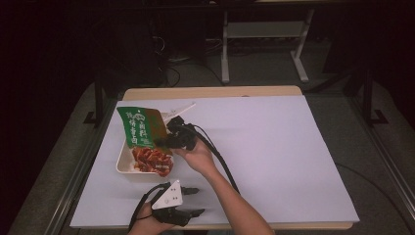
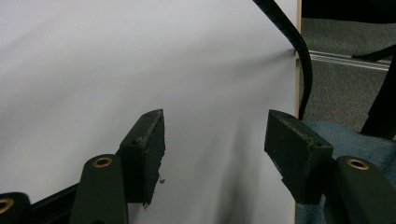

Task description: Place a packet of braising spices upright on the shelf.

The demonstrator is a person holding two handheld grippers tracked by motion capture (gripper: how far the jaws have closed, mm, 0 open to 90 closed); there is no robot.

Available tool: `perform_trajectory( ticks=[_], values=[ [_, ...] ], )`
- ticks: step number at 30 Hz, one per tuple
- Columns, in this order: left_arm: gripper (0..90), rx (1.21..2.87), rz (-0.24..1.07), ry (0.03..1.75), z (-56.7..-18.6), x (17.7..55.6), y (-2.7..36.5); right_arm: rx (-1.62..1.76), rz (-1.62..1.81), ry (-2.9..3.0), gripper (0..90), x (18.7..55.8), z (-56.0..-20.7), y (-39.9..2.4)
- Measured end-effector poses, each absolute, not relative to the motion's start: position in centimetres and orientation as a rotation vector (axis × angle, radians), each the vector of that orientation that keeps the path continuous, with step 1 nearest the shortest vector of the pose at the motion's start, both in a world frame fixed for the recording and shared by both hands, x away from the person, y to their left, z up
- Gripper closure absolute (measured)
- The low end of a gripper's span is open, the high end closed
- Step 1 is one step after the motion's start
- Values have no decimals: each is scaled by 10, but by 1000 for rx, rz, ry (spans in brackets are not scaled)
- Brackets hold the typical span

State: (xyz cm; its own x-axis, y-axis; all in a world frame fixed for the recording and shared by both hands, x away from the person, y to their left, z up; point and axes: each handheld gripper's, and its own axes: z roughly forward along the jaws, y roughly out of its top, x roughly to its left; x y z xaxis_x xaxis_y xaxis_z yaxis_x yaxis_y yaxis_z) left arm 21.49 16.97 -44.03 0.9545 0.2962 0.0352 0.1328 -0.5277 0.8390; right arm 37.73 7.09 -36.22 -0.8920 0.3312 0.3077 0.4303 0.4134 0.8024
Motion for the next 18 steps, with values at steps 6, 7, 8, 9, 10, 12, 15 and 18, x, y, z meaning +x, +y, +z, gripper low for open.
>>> perform_trajectory(
  ticks=[6, 7, 8, 9, 10, 12, 15, 18],
  values=[
    [377, 2128, 217, 303, -440, 215, 171, -685, -1541, -2516, 890, 372, -363, 69],
    [377, 2128, 223, 297, -439, 215, 171, -686, -1562, -2471, 893, 372, -365, 67],
    [378, 2128, 223, 297, -439, 215, 171, -686, -1562, -2471, 893, 372, -365, 67],
    [377, 2129, 224, 294, -439, 215, 171, -678, -1596, -2440, 894, 371, -365, 67],
    [377, 2129, 224, 294, -439, 215, 171, -678, -1596, -2440, 894, 371, -365, 67],
    [377, 2130, 225, 294, -439, 215, 171, -658, -1622, -2434, 895, 369, -364, 67],
    [377, 2119, 228, 299, -439, 215, 171, -645, -1661, -2425, 895, 365, -362, 70],
    [378, 2120, 231, 296, -439, 215, 171, -664, -1666, -2411, 895, 366, -364, 69]
  ],
)
